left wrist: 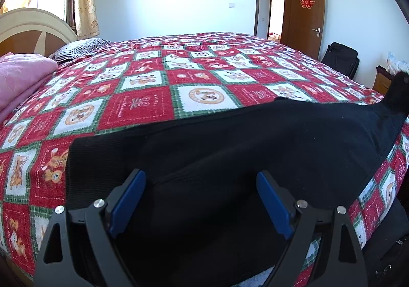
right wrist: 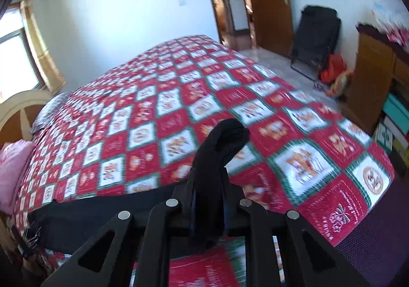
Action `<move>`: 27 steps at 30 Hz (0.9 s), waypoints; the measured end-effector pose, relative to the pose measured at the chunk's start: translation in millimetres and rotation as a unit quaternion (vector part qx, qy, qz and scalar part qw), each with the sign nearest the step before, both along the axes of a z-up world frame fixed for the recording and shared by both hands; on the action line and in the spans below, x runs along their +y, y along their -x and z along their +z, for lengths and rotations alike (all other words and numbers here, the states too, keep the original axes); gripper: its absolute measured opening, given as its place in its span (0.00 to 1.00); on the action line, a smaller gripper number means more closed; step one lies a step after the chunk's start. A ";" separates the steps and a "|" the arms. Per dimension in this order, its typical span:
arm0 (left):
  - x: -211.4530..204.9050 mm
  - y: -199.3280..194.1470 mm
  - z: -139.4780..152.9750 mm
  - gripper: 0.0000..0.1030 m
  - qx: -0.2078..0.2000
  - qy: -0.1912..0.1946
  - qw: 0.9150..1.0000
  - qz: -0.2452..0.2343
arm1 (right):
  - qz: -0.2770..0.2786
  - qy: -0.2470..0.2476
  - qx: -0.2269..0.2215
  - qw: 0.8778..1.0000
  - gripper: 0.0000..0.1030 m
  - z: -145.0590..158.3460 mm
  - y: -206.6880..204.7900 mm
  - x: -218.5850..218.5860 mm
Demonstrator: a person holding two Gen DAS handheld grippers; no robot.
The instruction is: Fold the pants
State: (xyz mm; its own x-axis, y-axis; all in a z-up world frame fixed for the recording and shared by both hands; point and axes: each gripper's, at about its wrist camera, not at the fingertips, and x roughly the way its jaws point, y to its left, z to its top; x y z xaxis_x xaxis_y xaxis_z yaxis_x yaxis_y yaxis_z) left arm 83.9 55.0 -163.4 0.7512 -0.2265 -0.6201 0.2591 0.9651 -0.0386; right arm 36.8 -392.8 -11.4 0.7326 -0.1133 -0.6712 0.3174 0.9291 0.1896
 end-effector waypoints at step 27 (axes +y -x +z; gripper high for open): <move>-14.8 18.1 36.5 0.88 -0.036 0.058 0.997 -0.024 | 0.302 0.092 0.130 0.940 0.26 -129.3 -77.4 315.8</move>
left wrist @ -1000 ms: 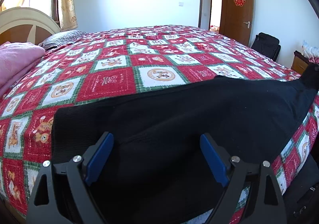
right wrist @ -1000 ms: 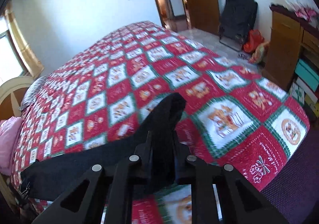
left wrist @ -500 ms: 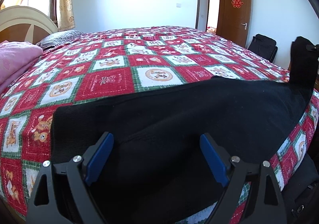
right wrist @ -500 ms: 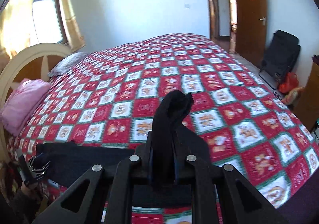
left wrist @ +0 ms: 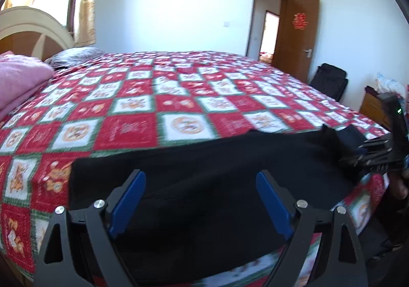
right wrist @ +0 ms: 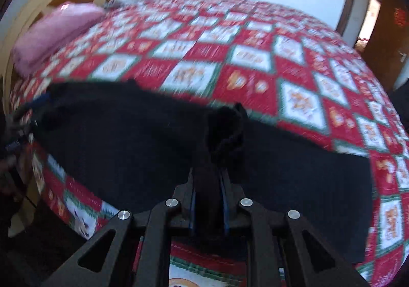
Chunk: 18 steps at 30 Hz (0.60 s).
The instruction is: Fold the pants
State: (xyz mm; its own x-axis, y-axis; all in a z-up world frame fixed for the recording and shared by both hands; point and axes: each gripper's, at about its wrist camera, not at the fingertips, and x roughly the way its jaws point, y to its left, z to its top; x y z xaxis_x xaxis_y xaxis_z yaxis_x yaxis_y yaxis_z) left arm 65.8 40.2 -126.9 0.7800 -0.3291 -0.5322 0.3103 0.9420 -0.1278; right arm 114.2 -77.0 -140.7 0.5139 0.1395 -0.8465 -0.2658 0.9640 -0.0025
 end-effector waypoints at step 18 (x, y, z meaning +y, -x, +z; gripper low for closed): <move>-223.0 -33.8 -5.2 0.73 0.110 -0.012 0.978 -0.178 | -0.123 -0.201 -0.088 0.968 0.62 32.4 45.9 -155.6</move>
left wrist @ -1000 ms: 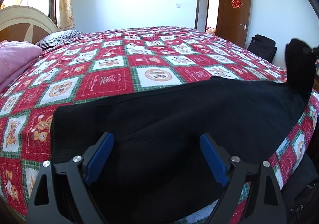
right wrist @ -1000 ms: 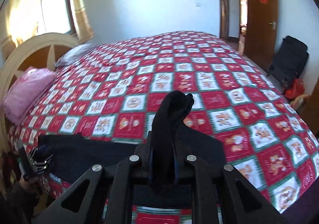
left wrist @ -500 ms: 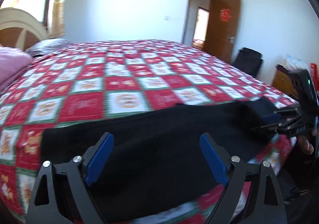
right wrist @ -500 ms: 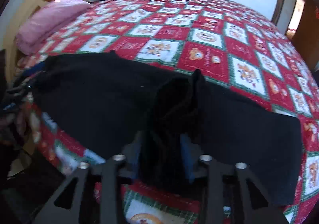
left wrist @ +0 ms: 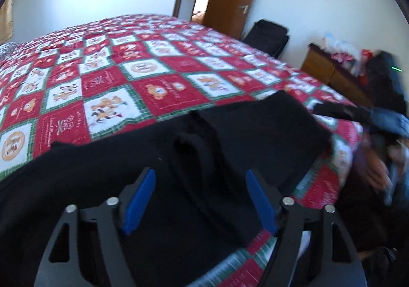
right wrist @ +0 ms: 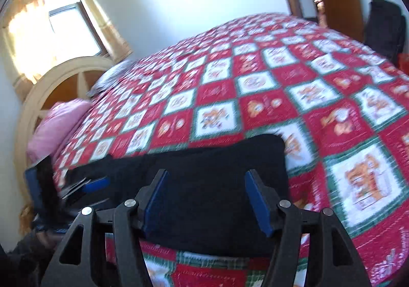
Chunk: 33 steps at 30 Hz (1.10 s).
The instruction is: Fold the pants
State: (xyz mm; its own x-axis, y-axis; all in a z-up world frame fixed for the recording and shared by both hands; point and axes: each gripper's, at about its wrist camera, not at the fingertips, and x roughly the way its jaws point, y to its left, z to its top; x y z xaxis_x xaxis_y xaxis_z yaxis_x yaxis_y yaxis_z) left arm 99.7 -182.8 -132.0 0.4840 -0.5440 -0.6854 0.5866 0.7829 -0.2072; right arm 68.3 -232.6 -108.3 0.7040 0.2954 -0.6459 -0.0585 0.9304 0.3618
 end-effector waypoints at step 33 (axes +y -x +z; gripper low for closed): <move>3.4 -51.1 -9.1 0.77 0.029 -0.007 0.999 0.044 | 0.170 0.194 -0.047 0.965 0.06 -30.9 21.9 154.3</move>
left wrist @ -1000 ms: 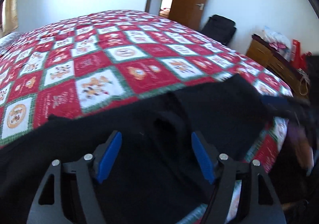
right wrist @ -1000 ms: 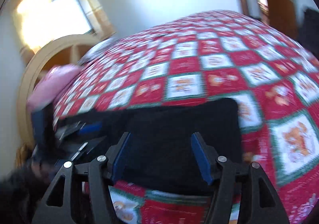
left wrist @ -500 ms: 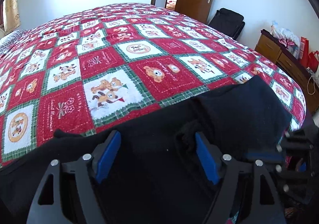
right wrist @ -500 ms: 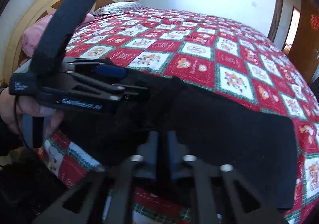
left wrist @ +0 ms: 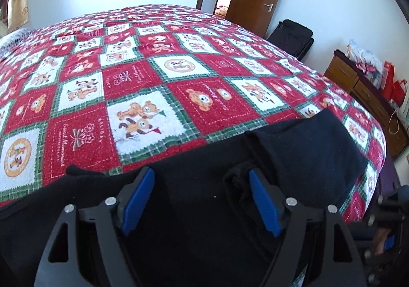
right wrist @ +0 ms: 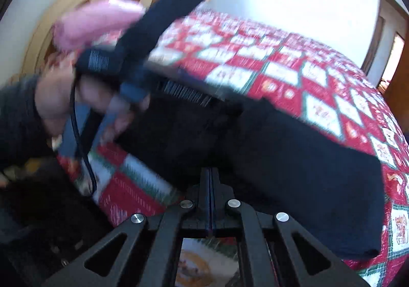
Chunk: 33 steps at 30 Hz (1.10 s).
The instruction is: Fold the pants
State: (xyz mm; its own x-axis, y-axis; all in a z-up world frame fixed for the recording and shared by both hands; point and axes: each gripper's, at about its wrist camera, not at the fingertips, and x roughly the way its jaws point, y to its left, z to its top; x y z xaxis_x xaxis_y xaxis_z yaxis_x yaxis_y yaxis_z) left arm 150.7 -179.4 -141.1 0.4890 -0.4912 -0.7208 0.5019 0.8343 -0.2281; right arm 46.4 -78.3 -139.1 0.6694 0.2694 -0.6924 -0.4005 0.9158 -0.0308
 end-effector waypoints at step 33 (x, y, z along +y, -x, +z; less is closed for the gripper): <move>15.9 17.1 8.8 0.77 0.049 0.086 0.995 0.014 | 0.031 0.006 0.065 0.997 0.37 -13.0 -5.5 -10.5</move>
State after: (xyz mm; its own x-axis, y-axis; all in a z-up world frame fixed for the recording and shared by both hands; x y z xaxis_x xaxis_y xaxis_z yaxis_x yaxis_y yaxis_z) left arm 133.7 -163.5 -132.3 0.4359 -0.5991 -0.6717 0.4473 0.7918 -0.4160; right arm 51.9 -88.8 -152.1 0.5557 0.2998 -0.7754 -0.4583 0.8886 0.0151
